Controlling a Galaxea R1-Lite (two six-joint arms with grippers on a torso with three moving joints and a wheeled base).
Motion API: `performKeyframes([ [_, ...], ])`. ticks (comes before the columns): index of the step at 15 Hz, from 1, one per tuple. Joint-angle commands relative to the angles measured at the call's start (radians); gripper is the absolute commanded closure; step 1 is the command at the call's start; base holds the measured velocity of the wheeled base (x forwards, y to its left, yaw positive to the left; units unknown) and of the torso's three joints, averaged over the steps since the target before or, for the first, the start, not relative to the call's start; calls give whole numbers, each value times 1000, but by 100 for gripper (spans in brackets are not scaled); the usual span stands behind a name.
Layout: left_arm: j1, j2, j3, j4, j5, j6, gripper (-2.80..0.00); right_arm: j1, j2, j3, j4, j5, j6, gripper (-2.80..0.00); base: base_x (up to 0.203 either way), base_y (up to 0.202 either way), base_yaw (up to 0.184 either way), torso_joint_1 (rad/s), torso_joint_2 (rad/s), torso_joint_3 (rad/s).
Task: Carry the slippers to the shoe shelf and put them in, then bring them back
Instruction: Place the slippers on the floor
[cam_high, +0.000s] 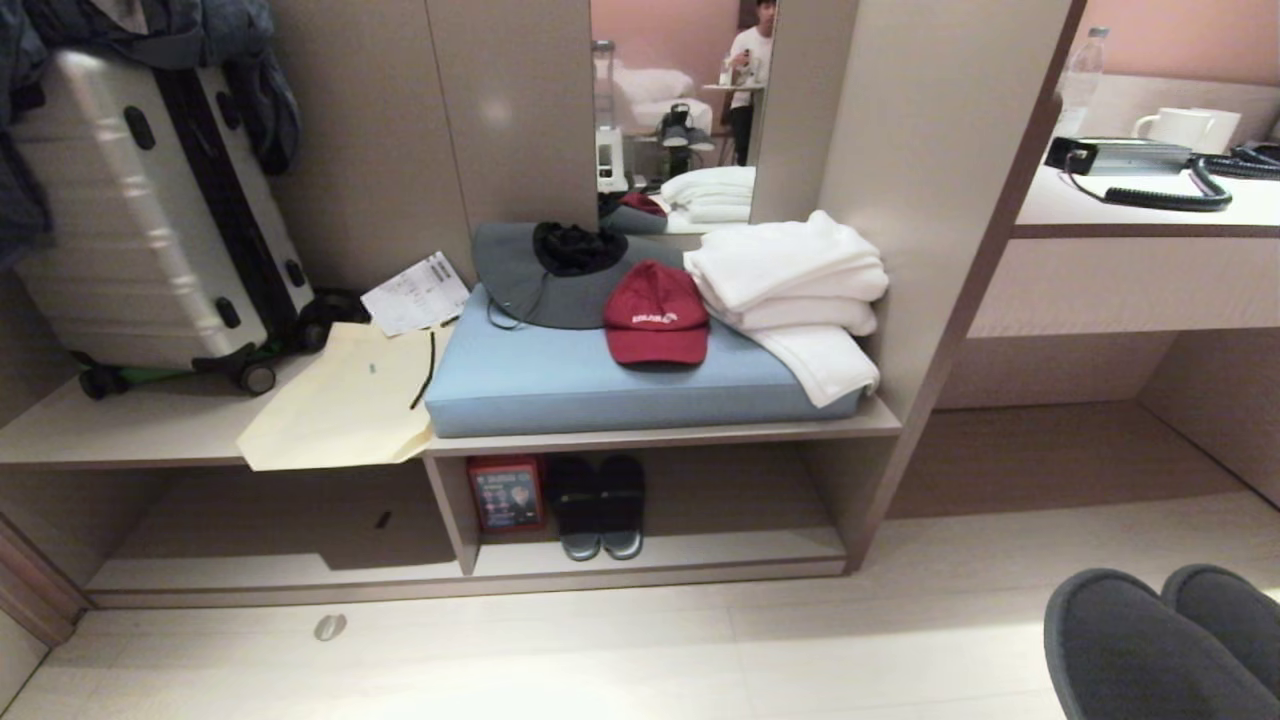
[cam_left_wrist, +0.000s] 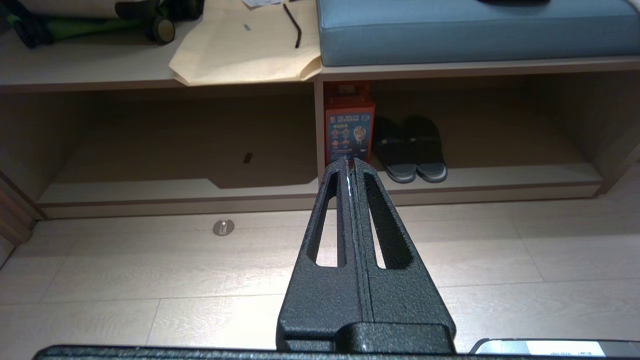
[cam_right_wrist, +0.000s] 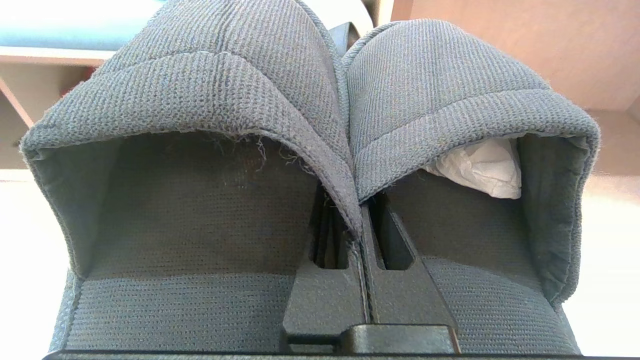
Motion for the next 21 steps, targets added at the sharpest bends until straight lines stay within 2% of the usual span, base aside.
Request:
performKeyframes([
  [1,0,0,0,0,0,0,0,0,-2,0,0,0,0,0,0,0,0,7,-2,207],
  [6,0,-2,0,0,0,5,0,0,-2,0,0,0,0,0,0,0,0,1,3,164],
  [16,0,0,0,0,0,3,0,0,-2,0,0,0,0,0,0,0,0,0,1,9],
  [21,0,0,0,0,0,3,0,0,-2,0,0,0,0,0,0,-156,9,1,5,4],
])
